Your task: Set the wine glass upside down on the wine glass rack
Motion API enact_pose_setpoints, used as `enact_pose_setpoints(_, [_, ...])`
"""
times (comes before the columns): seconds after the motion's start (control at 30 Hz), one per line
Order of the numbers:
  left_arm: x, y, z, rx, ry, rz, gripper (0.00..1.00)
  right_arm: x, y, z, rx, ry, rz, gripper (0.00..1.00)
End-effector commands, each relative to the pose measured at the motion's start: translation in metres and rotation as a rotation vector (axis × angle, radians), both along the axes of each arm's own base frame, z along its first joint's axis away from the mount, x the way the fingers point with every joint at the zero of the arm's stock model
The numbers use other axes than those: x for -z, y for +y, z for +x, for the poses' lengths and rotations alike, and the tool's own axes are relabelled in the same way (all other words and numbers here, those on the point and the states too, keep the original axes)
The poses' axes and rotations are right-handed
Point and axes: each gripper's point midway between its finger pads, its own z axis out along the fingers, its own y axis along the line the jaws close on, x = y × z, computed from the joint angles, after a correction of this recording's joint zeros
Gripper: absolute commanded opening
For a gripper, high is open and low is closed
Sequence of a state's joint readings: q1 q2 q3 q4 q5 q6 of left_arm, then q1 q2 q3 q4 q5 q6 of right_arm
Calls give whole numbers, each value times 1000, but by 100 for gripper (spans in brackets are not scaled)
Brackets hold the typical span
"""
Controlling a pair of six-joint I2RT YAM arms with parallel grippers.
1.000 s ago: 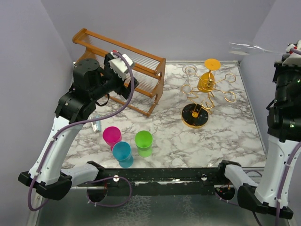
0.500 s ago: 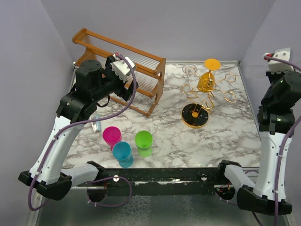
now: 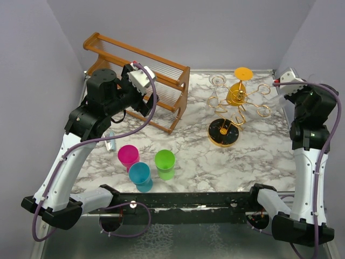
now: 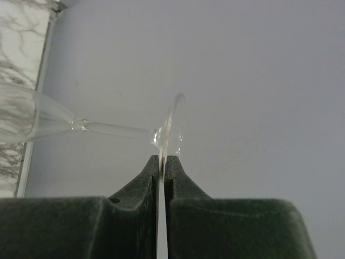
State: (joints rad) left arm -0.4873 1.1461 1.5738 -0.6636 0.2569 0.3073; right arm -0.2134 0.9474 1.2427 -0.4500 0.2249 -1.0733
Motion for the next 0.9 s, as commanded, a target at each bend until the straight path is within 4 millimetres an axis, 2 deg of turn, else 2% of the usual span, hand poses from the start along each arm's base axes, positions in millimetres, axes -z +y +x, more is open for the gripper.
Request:
enact_pose_setpoints(0.0, [-8,-2,-3,25,-26,-11,87,10,24,10,-189,142,-91,1])
enact_pose_setpoints(0.43, [-5,-2,-1,23,-24,-3,87,31,83,13,-565,324,-103,1])
enact_pose_setpoints(0.87, [-5,-3,0,30,-21,0,87,37,114,18,-804,401,-212,1])
